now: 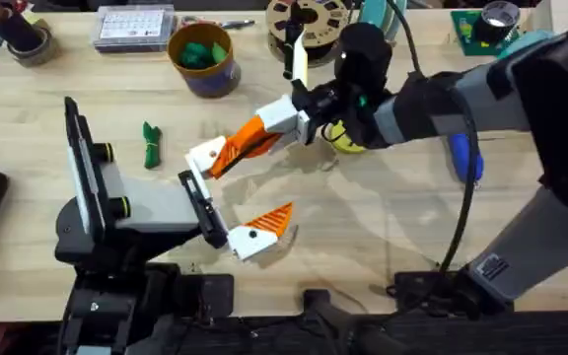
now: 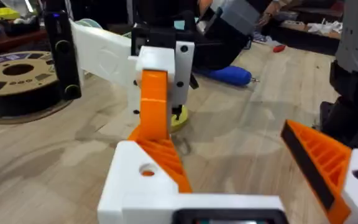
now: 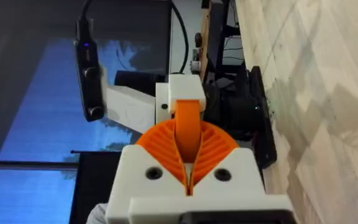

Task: Pick up the gripper from the table and insert it into the empty holder that is missing its gripper. Then pick up a screw, insert it into the mounting hole, and use the screwdriver to tighten it. Finally, clean up the table by picking up the vegetable and placing it into the bucket.

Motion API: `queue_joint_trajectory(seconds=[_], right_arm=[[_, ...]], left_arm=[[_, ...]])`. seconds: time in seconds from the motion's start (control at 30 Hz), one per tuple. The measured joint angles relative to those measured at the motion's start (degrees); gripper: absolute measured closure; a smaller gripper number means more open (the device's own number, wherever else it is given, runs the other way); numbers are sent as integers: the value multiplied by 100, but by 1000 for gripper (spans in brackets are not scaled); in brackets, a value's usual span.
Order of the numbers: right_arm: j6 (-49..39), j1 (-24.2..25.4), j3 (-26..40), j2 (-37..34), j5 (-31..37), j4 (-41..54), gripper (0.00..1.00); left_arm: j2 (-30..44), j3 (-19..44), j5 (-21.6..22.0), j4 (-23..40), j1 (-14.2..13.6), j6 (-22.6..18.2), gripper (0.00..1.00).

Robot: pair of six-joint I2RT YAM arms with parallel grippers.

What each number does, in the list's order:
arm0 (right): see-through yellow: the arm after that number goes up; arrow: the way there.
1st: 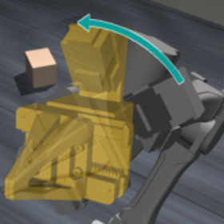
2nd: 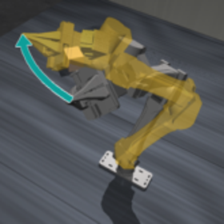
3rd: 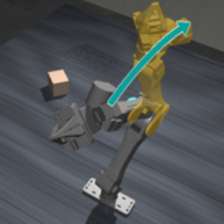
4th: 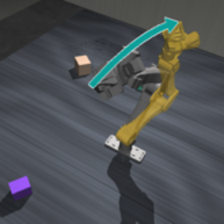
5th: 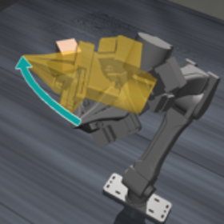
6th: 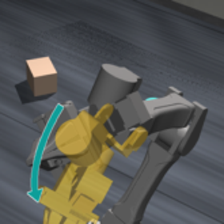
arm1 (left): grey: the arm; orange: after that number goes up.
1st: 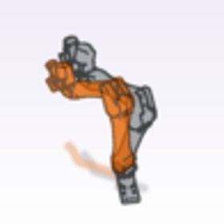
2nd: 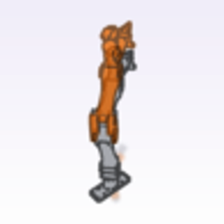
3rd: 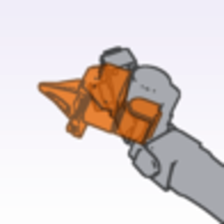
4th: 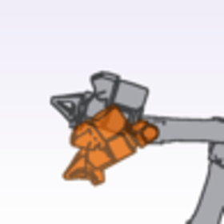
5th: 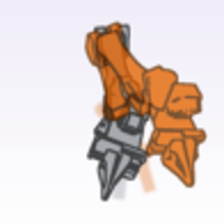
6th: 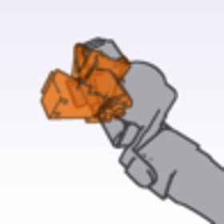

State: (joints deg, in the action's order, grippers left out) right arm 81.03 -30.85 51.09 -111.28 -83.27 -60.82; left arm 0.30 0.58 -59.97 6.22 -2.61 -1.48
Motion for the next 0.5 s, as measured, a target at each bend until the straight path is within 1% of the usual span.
queue_joint_trajectory(seconds=[0.47, 0.5], right_arm=[[0, 0, 0, 0, 5, 0, 992], [15, 0, 0, 0, 5, 3, 965]], left_arm=[[2, 0, 3, 0, 0, 0, 15], [2, 0, 3, 0, 0, -2, 15]])
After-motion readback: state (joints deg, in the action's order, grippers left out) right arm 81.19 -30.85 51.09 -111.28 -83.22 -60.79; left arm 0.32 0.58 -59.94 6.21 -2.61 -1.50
